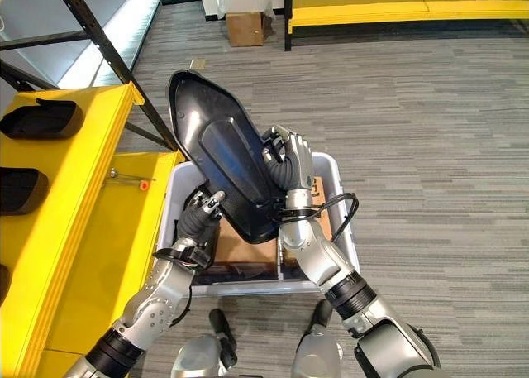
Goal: Move parts from the plastic box to the shelf.
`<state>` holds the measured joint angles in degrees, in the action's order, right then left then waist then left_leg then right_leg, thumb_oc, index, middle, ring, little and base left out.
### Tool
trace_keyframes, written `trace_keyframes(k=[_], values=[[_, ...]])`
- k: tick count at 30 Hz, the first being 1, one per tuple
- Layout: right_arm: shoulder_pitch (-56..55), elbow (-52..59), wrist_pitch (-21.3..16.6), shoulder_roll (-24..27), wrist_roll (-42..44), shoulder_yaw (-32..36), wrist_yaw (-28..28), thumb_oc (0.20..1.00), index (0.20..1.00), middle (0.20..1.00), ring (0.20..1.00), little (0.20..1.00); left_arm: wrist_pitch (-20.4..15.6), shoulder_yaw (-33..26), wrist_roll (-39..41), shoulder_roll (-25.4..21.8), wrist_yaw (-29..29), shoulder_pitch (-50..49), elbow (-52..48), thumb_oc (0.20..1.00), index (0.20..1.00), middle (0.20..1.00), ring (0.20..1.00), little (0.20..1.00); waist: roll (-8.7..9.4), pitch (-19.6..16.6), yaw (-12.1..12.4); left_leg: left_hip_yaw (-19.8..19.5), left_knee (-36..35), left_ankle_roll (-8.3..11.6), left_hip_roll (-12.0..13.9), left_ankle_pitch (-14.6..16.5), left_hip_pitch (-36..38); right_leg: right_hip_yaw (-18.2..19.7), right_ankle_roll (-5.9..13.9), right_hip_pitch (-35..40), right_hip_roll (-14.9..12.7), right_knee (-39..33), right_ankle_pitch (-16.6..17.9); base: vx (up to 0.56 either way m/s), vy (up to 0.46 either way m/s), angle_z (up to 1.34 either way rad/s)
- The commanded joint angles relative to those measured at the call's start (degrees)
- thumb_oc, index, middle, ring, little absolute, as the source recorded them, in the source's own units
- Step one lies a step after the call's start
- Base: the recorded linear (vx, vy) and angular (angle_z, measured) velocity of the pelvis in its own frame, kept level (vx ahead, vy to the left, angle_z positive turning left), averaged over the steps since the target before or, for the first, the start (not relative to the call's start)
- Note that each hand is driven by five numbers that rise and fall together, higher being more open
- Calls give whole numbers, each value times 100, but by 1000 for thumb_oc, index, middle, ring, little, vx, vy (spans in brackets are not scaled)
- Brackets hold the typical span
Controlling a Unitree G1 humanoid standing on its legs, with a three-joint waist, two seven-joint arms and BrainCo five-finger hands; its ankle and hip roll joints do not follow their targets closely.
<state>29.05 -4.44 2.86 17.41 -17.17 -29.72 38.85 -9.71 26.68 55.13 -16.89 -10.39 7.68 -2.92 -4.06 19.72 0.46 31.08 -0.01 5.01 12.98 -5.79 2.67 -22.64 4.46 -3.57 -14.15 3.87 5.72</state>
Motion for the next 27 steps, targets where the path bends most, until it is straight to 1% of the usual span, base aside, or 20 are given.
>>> trace_keyframes(k=[1, 5, 6, 8, 11, 12, 14, 15, 16, 17, 18, 19, 20, 21, 22, 23, 24, 25, 26, 27], values=[[522, -194, -265, -385, 61, -53, -213, 200, 200, 200, 200, 200, -766, 490, 227, 303, 550, 302, -664, 200, 200, 200, 200, 200, 121, -142, 119, -226, 277, 181, 264, 230, 63, -219, 178, 253, -207, 537, -670, 1, 100, -2], [533, -36, -329, -421, 173, -211, -525, 200, 200, 200, 200, 200, -1041, 460, 122, 333, 332, 314, -680, 200, 200, 200, 200, 200, 137, -165, 170, -280, 410, 128, 220, 321, 15, -246, 158, 276, -205, 563, -706, -50, 179, 0], [546, 39, -284, -465, 197, -283, -572, 200, 200, 200, 200, 200, -1058, 420, 74, 335, 198, 354, -657, 200, 200, 200, 200, 200, 150, -178, 224, -344, 461, 78, 161, 366, -35, -267, 167, 282, -207, 594, -721, -133, 267, 4], [553, 75, -236, -486, 205, -305, -580, 200, 200, 200, 200, 200, -1060, 396, 72, 328, 195, 381, -648, 200, 200, 200, 200, 200, 160, -183, 247, -378, 479, 48, 129, 395, -59, -287, 181, 281, -221, 618, -732, -104, 168, 12], [609, -21, -147, -602, 219, -374, -503, 200, 200, 200, 200, 200, -844, 338, 0, 288, 265, 462, -664, 200, 200, 200, 200, 200, 192, -223, 454, -510, 505, -118, -85, 481, -128, -467, 307, 338, -413, 683, -653, -139, 248, 25], [579, -61, -51, -642, 208, -377, -431, 200, 200, 200, 200, 200, -702, 327, -87, 277, 293, 490, -651, 200, 200, 200, 200, 200, 211, -246, 544, -558, 463, -185, -212, 494, -124, -556, 382, 387, -556, 620, -459, -104, 188, 43], [561, -101, 8, -680, 289, -371, -416, 200, 200, 200, 200, 200, -585, 320, -170, 280, 255, 494, -650, 200, 200, 200, 200, 200, 226, -267, 609, -577, 408, -225, -304, 496, -98, -607, 442, 401, -678, 545, -244, -140, 165, 59], [489, -71, 218, -770, 855, -368, -440, 200, 200, 200, 200, 200, -486, 286, -386, 287, 150, 500, -678, 200, 200, 200, 200, 200, 211, -284, 686, -546, 245, -304, -394, 498, -26, -710, 502, 238, -936, 773, -73, -201, 153, 41], [418, -53, 283, -772, 1100, -383, -404, 200, 200, 200, 200, 200, -444, 255, -458, 263, 118, 513, -674, 200, 200, 200, 200, 200, 191, -314, 685, -589, 182, -344, -435, 492, -36, -605, 480, 182, -892, 1041, -250, -198, 136, 13], [405, -50, 296, -772, 1155, -386, -400, 200, 200, 200, 200, 200, -439, 249, -473, 258, 105, 515, -673, 200, 200, 200, 200, 200, 188, -321, 684, -598, 172, -350, -442, 491, -40, -585, 475, 170, -883, 1086, -288, -156, 41, 16], [216, -47, 297, -754, 1457, -419, -276, 200, 200, 200, 200, 200, -276, 148, -470, 217, 165, 562, -630, 200, 200, 200, 200, 200, 167, -386, 646, -812, 75, -407, -503, 431, -126, -303, 364, 119, -485, 1426, -713, -142, 24, 23], [128, -52, 304, -732, 1681, -436, -268, 200, 200, 200, 200, 200, -222, 106, -474, 212, 164, 570, -614, 200, 200, 200, 200, 200, 166, -423, 621, -905, 21, -417, -535, 390, -170, -193, 313, 54, -325, 1620, -895, -255, -3, 55], [-172, -85, 315, -678, 2236, -444, -291, 200, 200, 200, 200, 200, -151, 33, -443, 186, 152, 561, -607, 200, 200, 200, 200, 200, 175, -487, 536, -1131, -170, -405, -656, 281, -253, 127, 160, -72, 288, 2094, -1344, -241, -27, 74], [-217, -104, 292, -672, 2270, -444, -286, 200, 200, 200, 200, 200, -145, 14, -435, 184, 178, 550, -608, 200, 200, 200, 200, 200, 146, -495, 542, -1106, -186, -438, -618, 196, -330, 114, 75, -130, 433, 2121, -1272, -295, -75, 98], [-367, -169, 217, -656, 2277, -435, -365, 200, 200, 200, 200, 200, -165, -29, -452, 180, 176, 502, -598, 200, 200, 200, 200, 200, 167, -515, 524, -1219, -265, -431, -687, 163, -379, 228, 39, -184, 701, 2274, -1326, -282, -171, 83], [-539, -388, 98, -666, 2367, -383, -518, 200, 200, 200, 200, 200, -180, -91, -487, 171, 127, 374, -627, 200, 200, 200, 200, 200, 221, -535, 584, -1299, -223, -327, -734, 153, -479, 35, -154, 18, 970, 1951, -1573, -243, -215, 61], [-597, -492, 8, -657, 2384, -383, -529, 200, 200, 200, 200, 200, -152, -140, -448, 173, 161, 350, -598, 200, 200, 200, 200, 200, 252, -523, 620, -1396, -173, -268, -748, 102, -572, 16, -241, 167, 1088, 1666, -1621, -256, -282, 51], [-642, -538, -19, -594, 2491, -381, -555, 200, 200, 200, 200, 200, -167, -196, -450, 172, 207, 308, -542, 200, 200, 200, 200, 200, 290, -473, 681, -1564, -114, -106, -725, -113, -821, 14, -366, 450, 1232, 1161, -1569, -319, -234, 47], [-693, -525, -100, -500, 2490, -372, -595, 200, 200, 200, 200, 200, -299, -212, -477, 208, 217, 210, -498, 200, 200, 200, 200, 200, 269, -376, 715, -1611, -87, 48, -587, -391, -1086, -6, -451, 596, 1288, 808, -1492, -365, -195, 40], [-719, -496, -108, -492, 2457, -365, -578, 200, 200, 200, 200, 200, -322, -235, -469, 221, 269, 174, -488, 200, 200, 200, 200, 200, 249, -324, 692, -1475, -64, 73, -450, -487, -1180, -66, -482, 644, 1261, 739, -1470, -296, -117, 21]])
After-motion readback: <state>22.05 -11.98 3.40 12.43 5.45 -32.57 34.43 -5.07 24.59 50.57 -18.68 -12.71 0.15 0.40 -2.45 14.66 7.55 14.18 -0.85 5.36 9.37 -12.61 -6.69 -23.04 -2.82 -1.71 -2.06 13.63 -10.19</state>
